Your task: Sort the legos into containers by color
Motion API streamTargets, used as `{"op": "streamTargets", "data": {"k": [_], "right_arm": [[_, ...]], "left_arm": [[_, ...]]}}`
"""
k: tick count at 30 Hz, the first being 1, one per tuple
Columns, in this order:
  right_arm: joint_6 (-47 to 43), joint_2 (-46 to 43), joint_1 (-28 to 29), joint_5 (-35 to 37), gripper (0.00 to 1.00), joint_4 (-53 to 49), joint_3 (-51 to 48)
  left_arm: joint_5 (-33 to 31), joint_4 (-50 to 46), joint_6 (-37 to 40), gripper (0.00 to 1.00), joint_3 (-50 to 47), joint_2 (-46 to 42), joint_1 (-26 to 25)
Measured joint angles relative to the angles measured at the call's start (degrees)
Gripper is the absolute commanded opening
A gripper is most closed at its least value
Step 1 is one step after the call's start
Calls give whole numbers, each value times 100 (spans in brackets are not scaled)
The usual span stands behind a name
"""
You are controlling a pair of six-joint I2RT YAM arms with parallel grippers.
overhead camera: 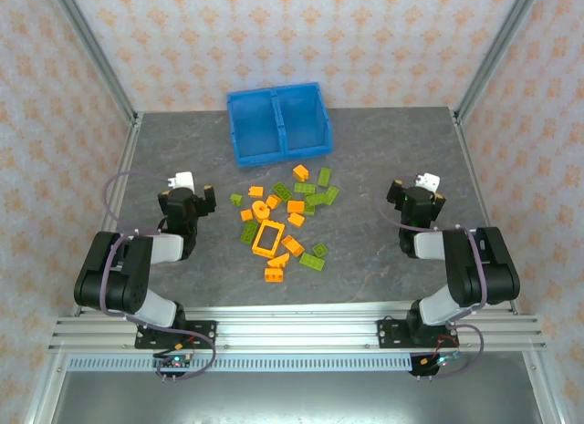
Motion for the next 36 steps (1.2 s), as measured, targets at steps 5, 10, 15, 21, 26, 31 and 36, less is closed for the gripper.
{"op": "streamTargets", "data": {"k": [5, 10, 15, 21, 26, 31, 36], "right_arm": [[-2, 0, 0, 0, 99, 0, 0], [0, 0, 0, 0, 99, -2, 0], [7, -39, 0, 48, 99, -92, 0], [393, -1150, 81, 533, 99, -1810, 428], [1532, -2433, 79, 125, 99, -4203, 1773], [2413, -2159, 278, -1233, 99, -6304, 3397], [2669, -907, 881, -2271, 99, -7893, 4253]], "left_arm": [[0, 0, 0, 100, 0, 0, 0], [0, 0, 0, 100, 0, 0, 0], [0, 0, 0, 100, 0, 0, 0], [0, -11, 0, 100, 0, -15, 0], [-15, -804, -46, 100, 33, -925, -37], [140, -2494, -243, 100, 675, -2708, -378], [1209, -4452, -308, 100, 2116, -3609, -898]]}}
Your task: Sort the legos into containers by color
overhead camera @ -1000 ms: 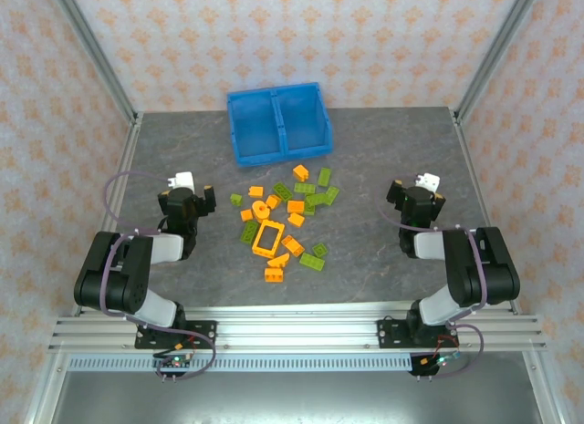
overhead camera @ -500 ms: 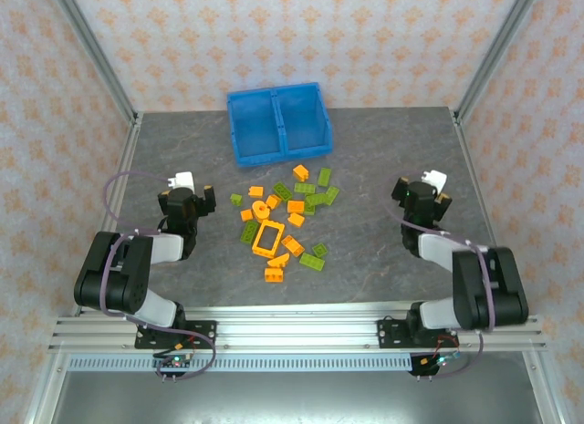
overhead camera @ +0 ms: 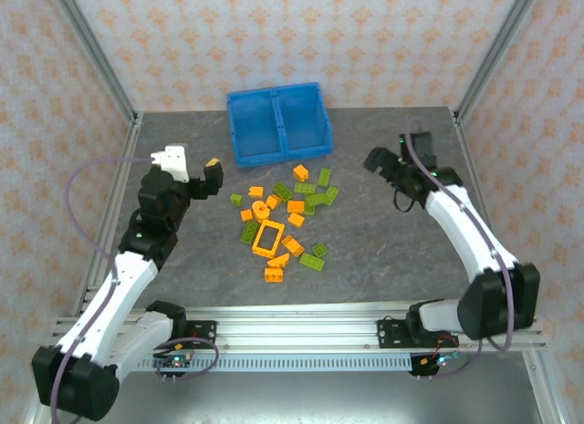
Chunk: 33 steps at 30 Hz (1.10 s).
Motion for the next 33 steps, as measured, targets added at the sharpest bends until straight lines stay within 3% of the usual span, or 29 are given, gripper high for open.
{"op": "streamTargets", "data": {"k": [6, 11, 13, 15, 21, 29, 33], "right_arm": [[63, 1403, 817, -387, 99, -726, 435], [225, 2485, 1132, -278, 99, -721, 1137], [313, 2887, 1196, -116, 98, -706, 1506], [417, 3298, 1239, 79, 86, -693, 1888], [695, 4138, 1300, 422, 70, -769, 2559], [870, 4424, 1405, 588, 60, -925, 2638], [916, 4441, 1425, 669, 43, -979, 2640]], "left_arm": [[1810, -1993, 848, 100, 1226, -28, -409], [2675, -3056, 1840, 100, 1292, -4, -603], [2835, -3178, 2090, 100, 1200, -4, -603], [3001, -3239, 2273, 100, 1091, 7, -608], [3272, -3228, 2522, 100, 791, 15, -640], [3233, -3040, 2564, 100, 417, -254, -640], [3222, -2922, 2564, 100, 417, -256, -640]]}}
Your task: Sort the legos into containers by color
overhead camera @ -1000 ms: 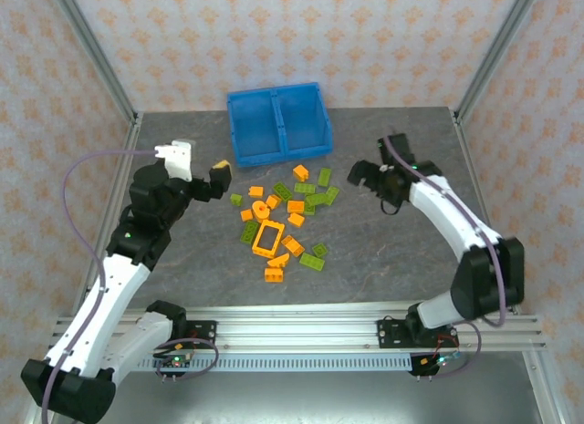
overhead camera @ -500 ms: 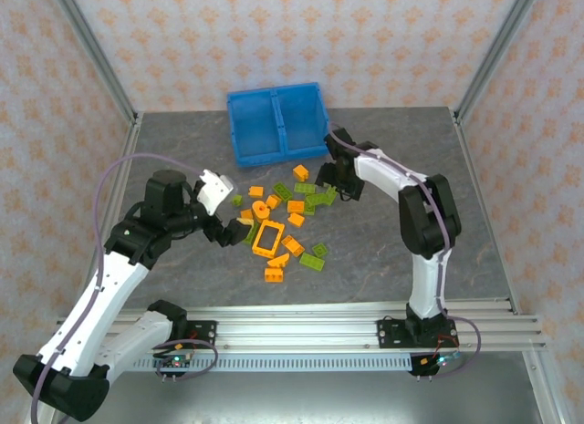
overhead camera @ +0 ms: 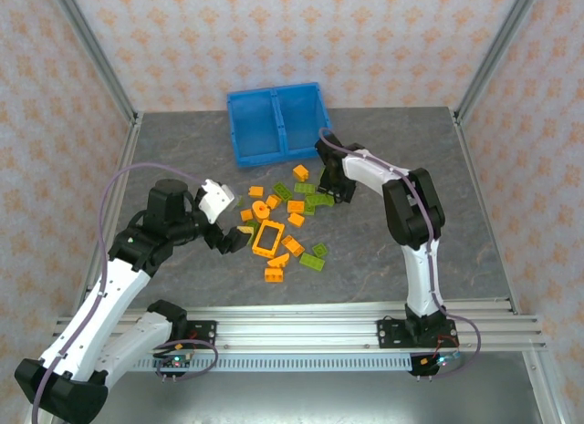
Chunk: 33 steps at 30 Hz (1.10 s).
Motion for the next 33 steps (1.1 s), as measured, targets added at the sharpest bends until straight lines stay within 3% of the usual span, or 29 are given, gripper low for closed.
{"op": "streamTargets", "data": {"k": [2, 8, 16, 22, 29, 33], "right_arm": [[46, 2, -2, 79, 37, -70, 0], [188, -186, 13, 258, 30, -22, -245], [2, -1443, 66, 645, 30, 22, -446], [-831, -1325, 380, 1163, 30, 157, 1478], [-1967, 737, 354, 1657, 30, 133, 4771], [-2210, 1871, 275, 1622, 31, 61, 5834]], "left_arm": [[0, 17, 0, 100, 0, -2, 0], [0, 37, 0, 100, 0, -7, 0], [2, 87, -2, 100, -7, -9, 0], [-2, 149, -4, 100, -46, -17, 0], [-107, 243, -26, 100, -144, -37, 0], [-140, 293, -26, 100, -151, -37, 0]]}}
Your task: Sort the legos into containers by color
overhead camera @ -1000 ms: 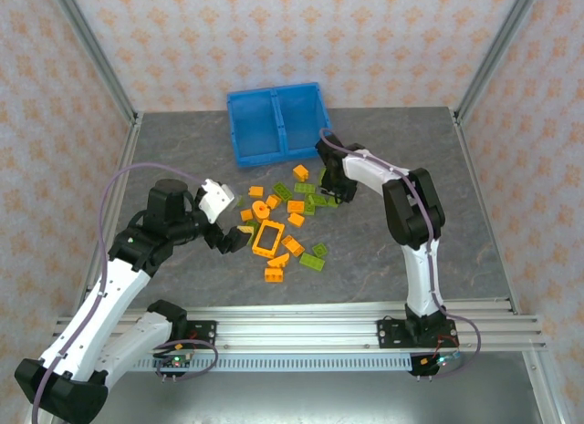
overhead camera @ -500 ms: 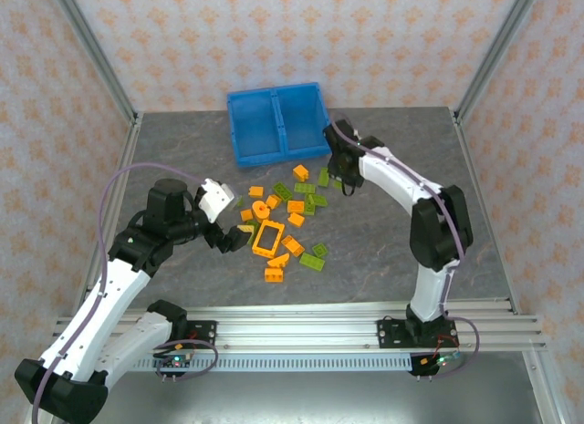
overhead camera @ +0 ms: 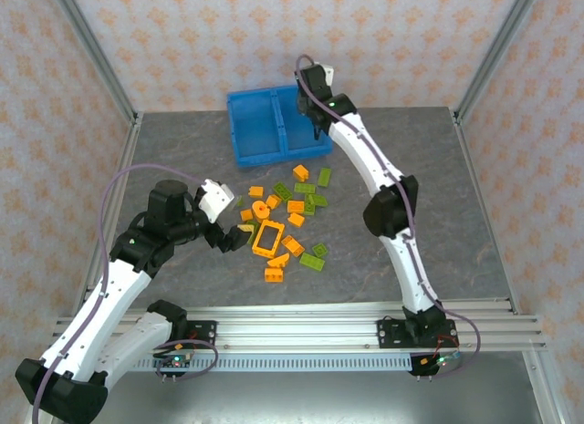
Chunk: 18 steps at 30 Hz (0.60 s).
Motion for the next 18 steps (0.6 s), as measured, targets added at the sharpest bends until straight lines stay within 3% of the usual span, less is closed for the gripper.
{"op": "streamTargets", "data": {"k": [9, 14, 18], "right_arm": [[-153, 1123, -131, -601, 40, 125, 369], [-59, 1187, -157, -863, 55, 236, 463], [-61, 1176, -184, -944, 58, 275, 654]], "left_arm": [[-122, 46, -2, 100, 0, 50, 0], [-181, 46, -22, 100, 0, 173, 0], [-385, 76, -146, 100, 0, 249, 0]]}}
